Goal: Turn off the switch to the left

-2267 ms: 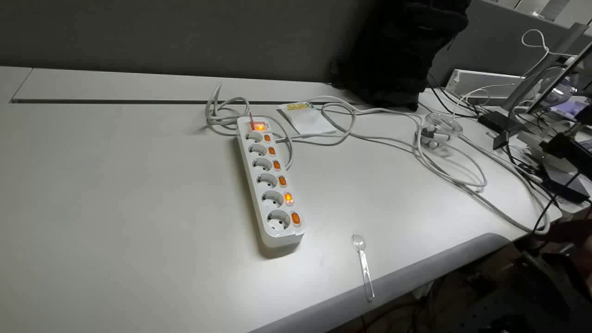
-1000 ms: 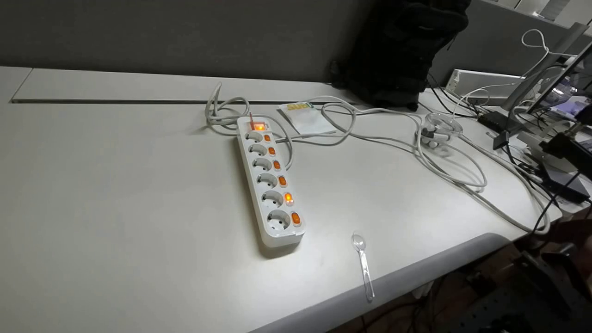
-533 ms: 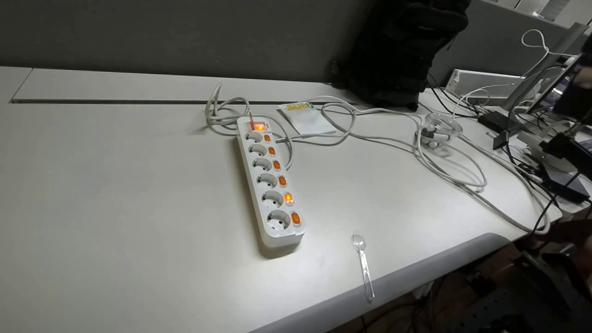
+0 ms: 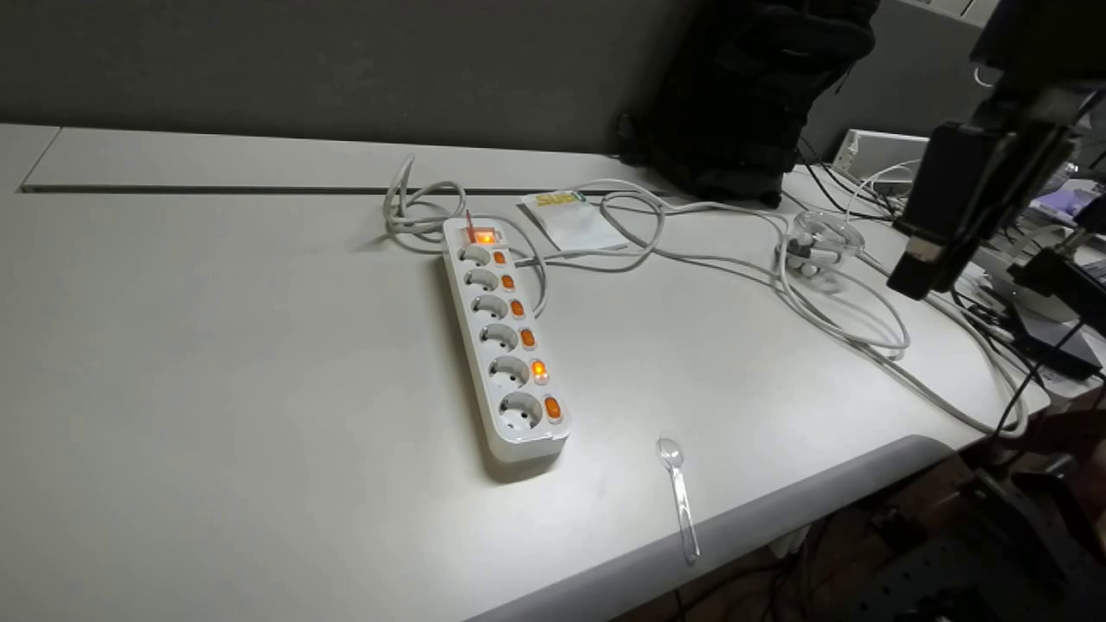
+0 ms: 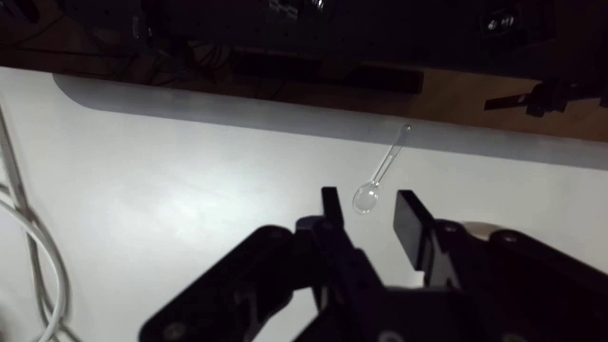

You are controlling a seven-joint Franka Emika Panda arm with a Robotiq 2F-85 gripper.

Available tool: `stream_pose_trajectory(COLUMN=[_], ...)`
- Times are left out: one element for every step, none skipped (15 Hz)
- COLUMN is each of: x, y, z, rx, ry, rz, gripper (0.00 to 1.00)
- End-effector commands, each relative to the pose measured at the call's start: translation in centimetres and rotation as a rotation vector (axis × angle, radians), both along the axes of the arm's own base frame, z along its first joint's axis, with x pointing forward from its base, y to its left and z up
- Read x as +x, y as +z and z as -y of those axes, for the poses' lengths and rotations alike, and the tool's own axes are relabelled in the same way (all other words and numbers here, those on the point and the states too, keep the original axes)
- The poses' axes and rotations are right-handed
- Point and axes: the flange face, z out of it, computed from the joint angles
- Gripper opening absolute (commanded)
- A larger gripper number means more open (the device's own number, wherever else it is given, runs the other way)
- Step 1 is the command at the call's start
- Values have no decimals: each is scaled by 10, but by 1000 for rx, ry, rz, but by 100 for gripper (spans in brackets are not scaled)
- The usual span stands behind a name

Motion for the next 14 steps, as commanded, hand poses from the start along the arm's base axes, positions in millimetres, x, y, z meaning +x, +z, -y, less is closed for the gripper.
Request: stream_pose_trajectory(x=[20, 25, 29, 33, 37, 41, 44, 47, 49, 51, 53, 53, 53, 51], y=[-5, -7, -11, -16, -21, -29, -36, -45, -53, -63, -72, -82, -91, -101], z=[-10, -14, -18, -24, -29, -36, -43, -52, -62, -72, -82, -93, -103, -115], rx=[-56, -62, -66, -66, -68, -65, -71, -75, -83, -87, -94, -96, -101, -103], ry=[-32, -34, -36, -37, -35, -36, -46, -45, -42, -34, -27, -19, -11, 4], rz=[87, 108, 122, 130, 137, 136, 137, 136, 137, 134, 132, 125, 120, 112], gripper=[5, 1, 0, 0, 0, 0, 0, 0, 0, 0, 0, 0, 0, 0])
